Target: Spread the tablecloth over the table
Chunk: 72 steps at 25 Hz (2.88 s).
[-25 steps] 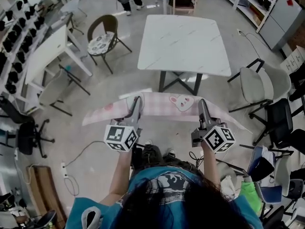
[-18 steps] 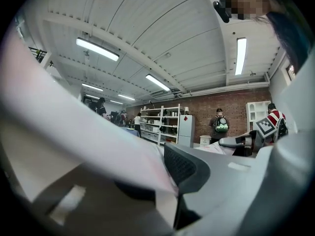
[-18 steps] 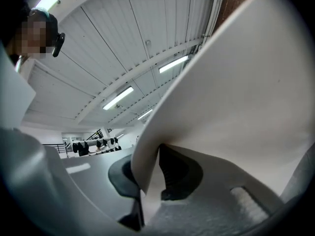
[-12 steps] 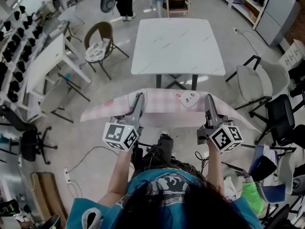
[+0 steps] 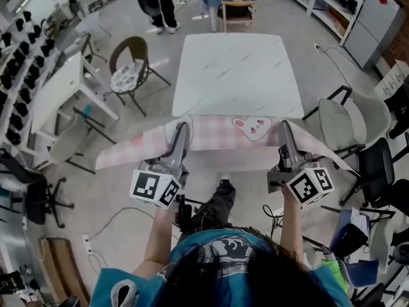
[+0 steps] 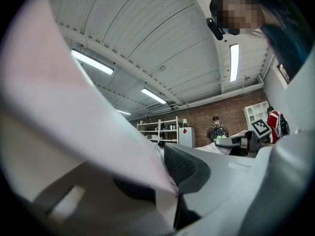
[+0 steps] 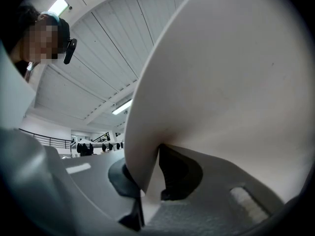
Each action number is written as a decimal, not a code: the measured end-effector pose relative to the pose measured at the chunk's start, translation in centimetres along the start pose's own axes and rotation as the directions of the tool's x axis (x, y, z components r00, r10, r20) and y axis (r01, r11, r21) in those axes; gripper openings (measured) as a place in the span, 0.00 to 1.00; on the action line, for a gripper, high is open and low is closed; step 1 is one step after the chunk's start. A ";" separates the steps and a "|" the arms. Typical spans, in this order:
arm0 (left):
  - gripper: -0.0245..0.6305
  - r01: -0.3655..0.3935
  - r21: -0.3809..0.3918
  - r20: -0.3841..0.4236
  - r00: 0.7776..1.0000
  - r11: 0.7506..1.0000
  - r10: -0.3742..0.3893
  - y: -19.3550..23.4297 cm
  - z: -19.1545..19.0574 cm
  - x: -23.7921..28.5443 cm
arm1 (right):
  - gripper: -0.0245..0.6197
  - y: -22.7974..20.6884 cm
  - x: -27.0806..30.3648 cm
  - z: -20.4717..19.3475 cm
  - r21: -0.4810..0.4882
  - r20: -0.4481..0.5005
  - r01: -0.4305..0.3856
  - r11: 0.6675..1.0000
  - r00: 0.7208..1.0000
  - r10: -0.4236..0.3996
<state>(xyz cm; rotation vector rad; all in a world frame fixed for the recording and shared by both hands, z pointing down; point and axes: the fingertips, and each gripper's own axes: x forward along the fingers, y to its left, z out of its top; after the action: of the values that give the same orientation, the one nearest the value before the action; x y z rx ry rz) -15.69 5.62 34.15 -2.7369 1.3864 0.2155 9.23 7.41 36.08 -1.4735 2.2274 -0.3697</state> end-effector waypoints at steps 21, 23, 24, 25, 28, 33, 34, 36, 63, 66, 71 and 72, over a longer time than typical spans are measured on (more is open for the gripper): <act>0.14 0.057 -0.003 0.148 0.987 0.998 -0.055 12.2 4.8 20.3 | 0.08 -5.9 21.9 8.5 -0.101 0.035 -0.070 0.992 0.997 0.074; 0.14 0.074 0.002 0.145 0.987 0.997 -0.074 12.9 5.1 21.8 | 0.08 -6.3 23.1 9.0 -0.113 0.038 -0.065 0.991 0.997 0.069; 0.14 0.080 0.003 0.144 0.986 0.997 -0.080 13.2 5.3 22.4 | 0.08 -6.5 23.8 9.2 -0.120 0.037 -0.065 0.991 0.997 0.070; 0.15 0.084 0.003 0.142 0.986 0.996 -0.083 13.5 5.3 23.0 | 0.08 -6.7 24.4 9.4 -0.125 0.034 -0.067 0.990 0.997 0.072; 0.15 0.089 0.002 0.141 0.986 0.996 -0.088 14.3 5.4 24.8 | 0.08 -7.5 26.1 9.9 -0.133 0.034 -0.075 0.988 0.996 0.080; 0.14 0.086 0.007 0.164 0.983 0.996 -0.086 14.8 6.0 28.3 | 0.08 -9.2 29.0 12.1 -0.162 0.058 -0.109 0.981 0.991 0.120; 0.14 0.084 0.010 0.168 0.982 0.996 -0.084 15.0 6.1 29.2 | 0.08 -9.7 29.8 12.5 -0.167 0.061 -0.116 0.979 0.990 0.128; 0.14 0.079 0.018 0.174 0.981 0.997 -0.081 15.6 6.3 31.1 | 0.07 -10.9 31.6 13.3 -0.167 0.066 -0.131 0.977 0.987 0.143; 0.13 0.049 0.054 0.196 0.979 0.997 -0.058 29.2 9.2 62.6 | 0.08 -27.8 62.3 21.3 -0.149 0.075 -0.287 0.946 0.951 0.300; 0.13 0.071 0.061 0.209 0.974 0.996 -0.082 30.2 9.7 65.7 | 0.08 -29.2 64.5 22.4 -0.173 0.106 -0.284 0.943 0.947 0.304; 0.13 0.102 0.123 0.234 0.964 0.987 -0.129 31.4 11.5 70.6 | 0.08 -30.2 67.1 25.3 -0.232 0.173 -0.272 0.934 0.933 0.315; 0.13 0.108 0.139 0.234 0.962 0.984 -0.139 31.7 12.0 71.4 | 0.08 -30.2 67.6 25.9 -0.244 0.183 -0.269 0.932 0.931 0.316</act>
<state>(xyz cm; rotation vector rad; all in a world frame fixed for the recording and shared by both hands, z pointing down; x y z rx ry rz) -0.68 -68.63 11.43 -2.5793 1.1221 0.4251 23.69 -66.13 12.81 -1.1835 2.3127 0.1298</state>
